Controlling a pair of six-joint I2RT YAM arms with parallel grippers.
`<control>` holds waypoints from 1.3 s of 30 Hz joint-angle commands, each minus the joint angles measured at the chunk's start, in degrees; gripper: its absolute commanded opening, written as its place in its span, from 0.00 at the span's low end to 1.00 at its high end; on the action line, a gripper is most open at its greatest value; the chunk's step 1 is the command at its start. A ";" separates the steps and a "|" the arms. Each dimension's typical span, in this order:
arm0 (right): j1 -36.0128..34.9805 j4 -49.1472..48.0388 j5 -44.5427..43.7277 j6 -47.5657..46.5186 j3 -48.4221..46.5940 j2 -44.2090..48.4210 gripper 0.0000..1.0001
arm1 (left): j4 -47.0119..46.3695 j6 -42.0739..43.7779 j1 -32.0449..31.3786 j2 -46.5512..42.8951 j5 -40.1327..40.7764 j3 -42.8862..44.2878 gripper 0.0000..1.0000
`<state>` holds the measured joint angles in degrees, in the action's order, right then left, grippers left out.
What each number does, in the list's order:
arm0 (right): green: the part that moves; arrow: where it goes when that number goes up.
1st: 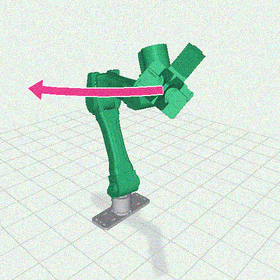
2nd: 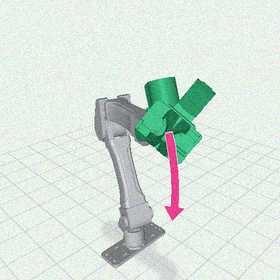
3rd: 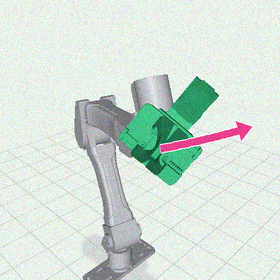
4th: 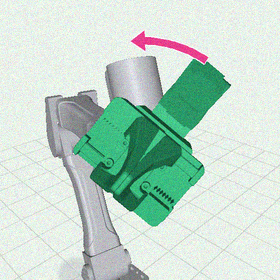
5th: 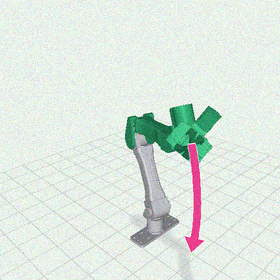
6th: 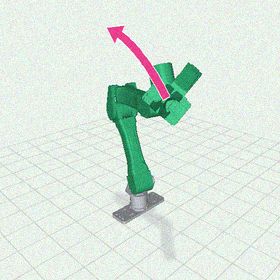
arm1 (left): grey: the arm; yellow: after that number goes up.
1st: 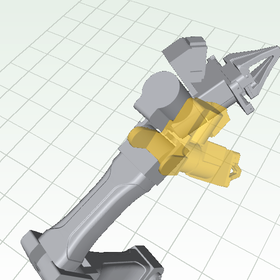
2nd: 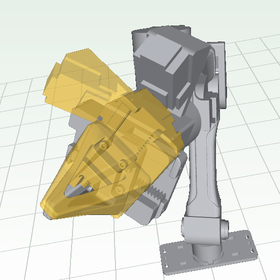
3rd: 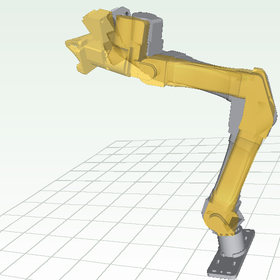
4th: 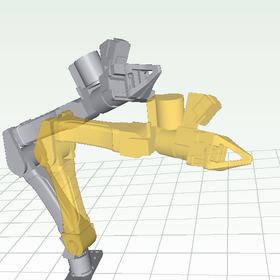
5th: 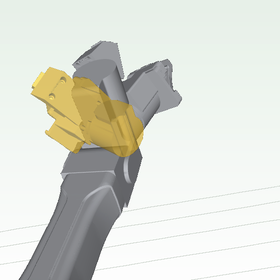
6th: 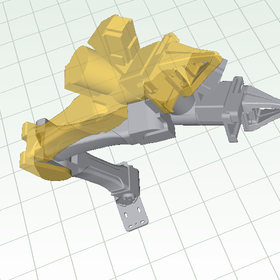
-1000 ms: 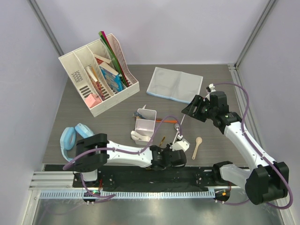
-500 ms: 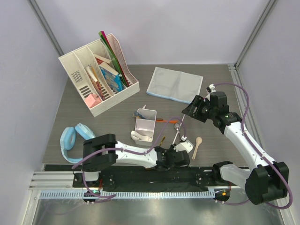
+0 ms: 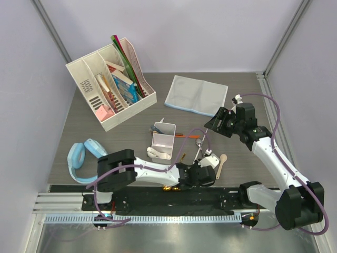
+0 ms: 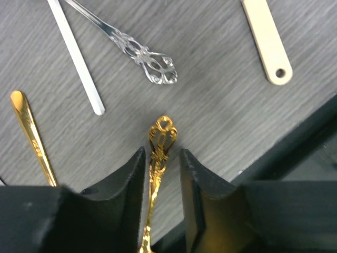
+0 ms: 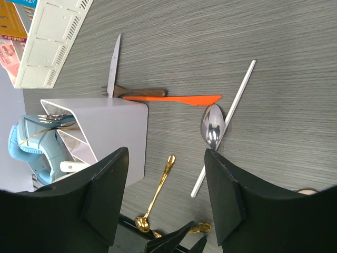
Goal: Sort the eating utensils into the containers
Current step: Pick up the spoon from the corner of the board.
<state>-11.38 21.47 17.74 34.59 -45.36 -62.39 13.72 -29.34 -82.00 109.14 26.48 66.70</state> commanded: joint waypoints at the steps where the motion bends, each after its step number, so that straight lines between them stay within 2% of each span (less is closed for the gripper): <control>1: 0.39 -1.35 0.37 -0.40 -0.51 0.16 0.65 | 0.09 0.16 1.14 1.86 -0.72 -0.16 0.25; 2: 0.48 -1.35 0.28 -0.40 -0.51 0.16 0.65 | 0.08 0.16 1.14 1.78 -1.60 -0.34 0.10; 5: 0.48 -1.35 0.28 -0.31 -0.34 0.08 0.65 | 0.00 -0.19 1.14 0.99 -2.31 -1.48 0.00; 11: 0.57 -1.43 0.11 -0.31 -0.16 -0.54 0.65 | -0.18 -0.54 1.14 -3.23 -1.26 -4.81 0.00; 15: 0.57 -1.52 -0.42 -0.22 -0.16 -0.45 0.65 | 0.52 0.07 1.31 -7.97 2.95 -6.22 0.00; 31: 1.01 -1.44 -1.04 0.57 0.10 -0.10 0.65 | 2.81 0.95 3.16 -18.16 13.51 -7.28 0.00; 39: 1.09 -1.44 -1.21 0.57 0.19 -0.19 0.65 | 3.77 2.53 4.56 -25.99 14.91 -7.37 0.00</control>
<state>-10.63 21.47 17.21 34.79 -45.15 -63.05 17.63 -28.14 -78.11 88.29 38.09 59.42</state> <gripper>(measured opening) 0.650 0.004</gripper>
